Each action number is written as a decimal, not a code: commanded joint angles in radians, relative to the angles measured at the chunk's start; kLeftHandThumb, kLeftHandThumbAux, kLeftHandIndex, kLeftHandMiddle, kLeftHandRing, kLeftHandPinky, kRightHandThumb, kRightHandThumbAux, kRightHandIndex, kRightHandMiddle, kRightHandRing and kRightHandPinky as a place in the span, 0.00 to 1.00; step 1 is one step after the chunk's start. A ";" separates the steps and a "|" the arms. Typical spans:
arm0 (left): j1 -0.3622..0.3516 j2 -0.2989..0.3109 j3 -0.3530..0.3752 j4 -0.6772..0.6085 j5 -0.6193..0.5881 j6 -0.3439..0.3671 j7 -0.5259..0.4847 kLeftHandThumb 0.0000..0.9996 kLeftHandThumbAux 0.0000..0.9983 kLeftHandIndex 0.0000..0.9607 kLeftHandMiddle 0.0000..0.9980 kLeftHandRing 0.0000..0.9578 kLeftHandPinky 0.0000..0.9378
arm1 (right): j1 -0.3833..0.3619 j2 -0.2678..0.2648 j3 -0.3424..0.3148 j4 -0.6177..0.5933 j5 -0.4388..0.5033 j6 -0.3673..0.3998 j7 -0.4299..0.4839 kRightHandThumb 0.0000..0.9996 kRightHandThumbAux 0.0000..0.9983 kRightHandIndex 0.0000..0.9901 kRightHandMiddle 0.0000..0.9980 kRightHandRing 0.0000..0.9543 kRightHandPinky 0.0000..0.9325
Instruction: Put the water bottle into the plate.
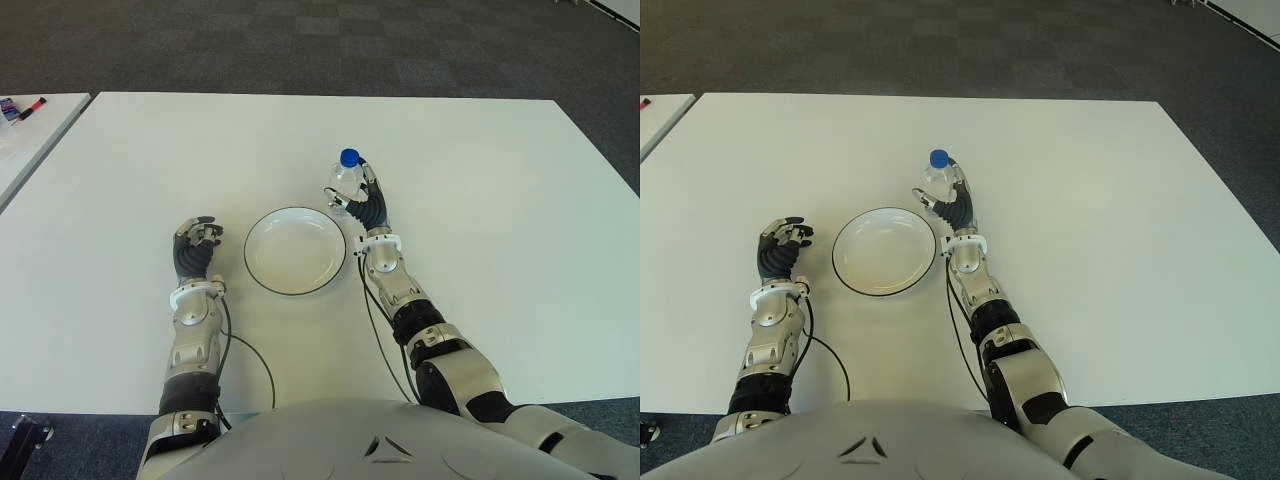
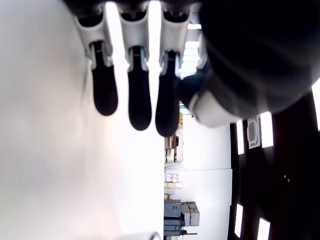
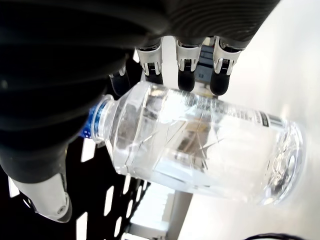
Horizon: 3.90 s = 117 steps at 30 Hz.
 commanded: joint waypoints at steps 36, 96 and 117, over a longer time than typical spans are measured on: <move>0.045 0.013 0.002 0.077 0.010 0.002 0.001 0.68 0.72 0.43 0.50 0.49 0.47 | -0.193 -0.010 -0.068 0.261 0.067 -0.022 0.047 0.01 0.81 0.00 0.00 0.00 0.08; 0.034 0.026 0.012 0.109 -0.007 -0.019 -0.010 0.68 0.72 0.44 0.52 0.51 0.47 | -0.241 -0.021 -0.082 0.336 0.088 -0.055 0.109 0.00 0.79 0.00 0.00 0.03 0.10; 0.035 0.030 0.014 0.103 -0.025 -0.021 -0.032 0.68 0.72 0.44 0.52 0.51 0.46 | -0.232 -0.017 -0.094 0.339 0.095 -0.063 0.127 0.00 0.81 0.00 0.00 0.03 0.10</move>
